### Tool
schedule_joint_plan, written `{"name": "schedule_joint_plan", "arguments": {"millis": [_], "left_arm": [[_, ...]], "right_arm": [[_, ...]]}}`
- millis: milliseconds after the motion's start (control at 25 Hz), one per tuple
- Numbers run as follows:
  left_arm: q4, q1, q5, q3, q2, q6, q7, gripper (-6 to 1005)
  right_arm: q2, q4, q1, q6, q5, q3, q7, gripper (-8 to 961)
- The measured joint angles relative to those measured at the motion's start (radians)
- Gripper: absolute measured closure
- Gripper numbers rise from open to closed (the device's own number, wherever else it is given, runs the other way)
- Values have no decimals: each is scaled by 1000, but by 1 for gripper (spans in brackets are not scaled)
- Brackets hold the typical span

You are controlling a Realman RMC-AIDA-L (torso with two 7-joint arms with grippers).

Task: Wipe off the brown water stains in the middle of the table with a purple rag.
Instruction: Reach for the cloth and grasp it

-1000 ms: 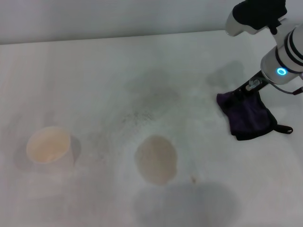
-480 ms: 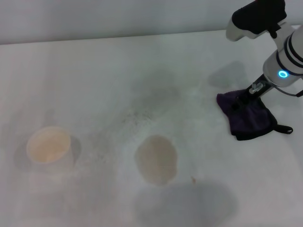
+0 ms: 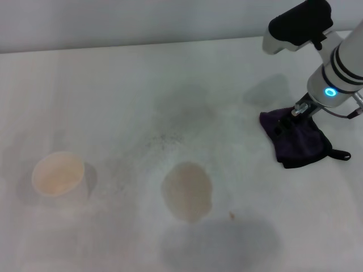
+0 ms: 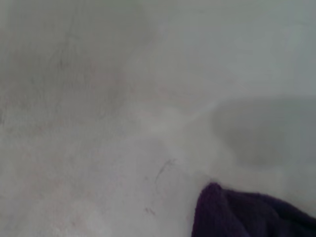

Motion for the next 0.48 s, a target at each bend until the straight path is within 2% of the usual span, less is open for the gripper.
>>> {"name": "schedule_joint_plan", "arguments": {"millis": [280,480], "left_arm": [[1,5,1,1,0,2,2,115],[2,11,1,-2,0,9,2,115]], "right_arm": [[-1,43,23,-29,-8,-29,35,418],[-2,44,22,-36,-21,-36,44,583]]}}
